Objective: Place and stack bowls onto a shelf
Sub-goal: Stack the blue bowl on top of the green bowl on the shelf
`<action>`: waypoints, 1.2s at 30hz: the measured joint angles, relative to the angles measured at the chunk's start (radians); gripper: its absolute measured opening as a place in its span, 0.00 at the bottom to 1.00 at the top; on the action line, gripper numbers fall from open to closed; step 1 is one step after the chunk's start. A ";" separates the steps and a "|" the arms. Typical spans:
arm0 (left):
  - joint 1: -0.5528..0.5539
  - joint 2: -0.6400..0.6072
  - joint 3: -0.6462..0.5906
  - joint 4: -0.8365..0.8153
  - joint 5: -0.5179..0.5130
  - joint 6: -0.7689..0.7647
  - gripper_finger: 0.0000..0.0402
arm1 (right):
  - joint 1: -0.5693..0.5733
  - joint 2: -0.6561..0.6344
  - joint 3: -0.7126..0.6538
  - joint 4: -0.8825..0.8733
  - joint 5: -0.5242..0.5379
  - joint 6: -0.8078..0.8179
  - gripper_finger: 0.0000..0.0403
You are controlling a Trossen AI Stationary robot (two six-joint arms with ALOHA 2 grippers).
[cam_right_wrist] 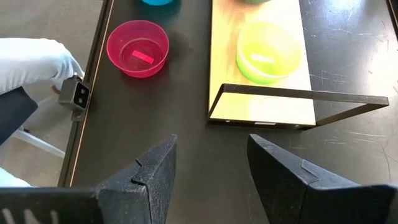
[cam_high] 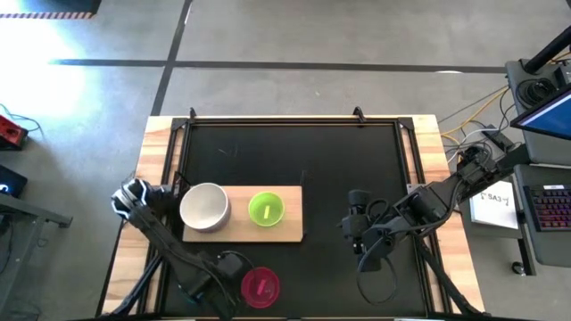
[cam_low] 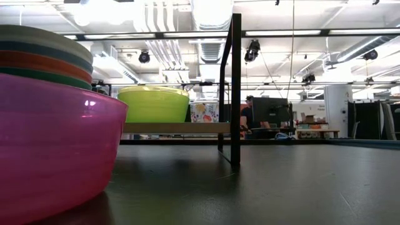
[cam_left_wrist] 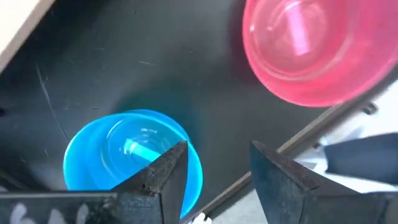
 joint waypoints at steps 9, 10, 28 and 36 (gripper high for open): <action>-0.002 0.089 0.000 -0.002 0.048 -0.059 0.38 | 0.000 0.000 0.000 0.001 -0.001 0.022 0.46; -0.003 0.094 0.000 -0.004 0.053 -0.066 0.38 | 0.000 0.000 0.000 0.001 -0.001 0.022 0.46; -0.034 0.112 -0.051 0.002 0.068 -0.232 0.38 | 0.001 0.000 0.000 0.011 -0.244 0.023 0.46; -0.035 0.112 -0.144 0.111 0.072 -0.254 0.36 | 0.001 0.000 0.000 0.010 -0.245 0.023 0.46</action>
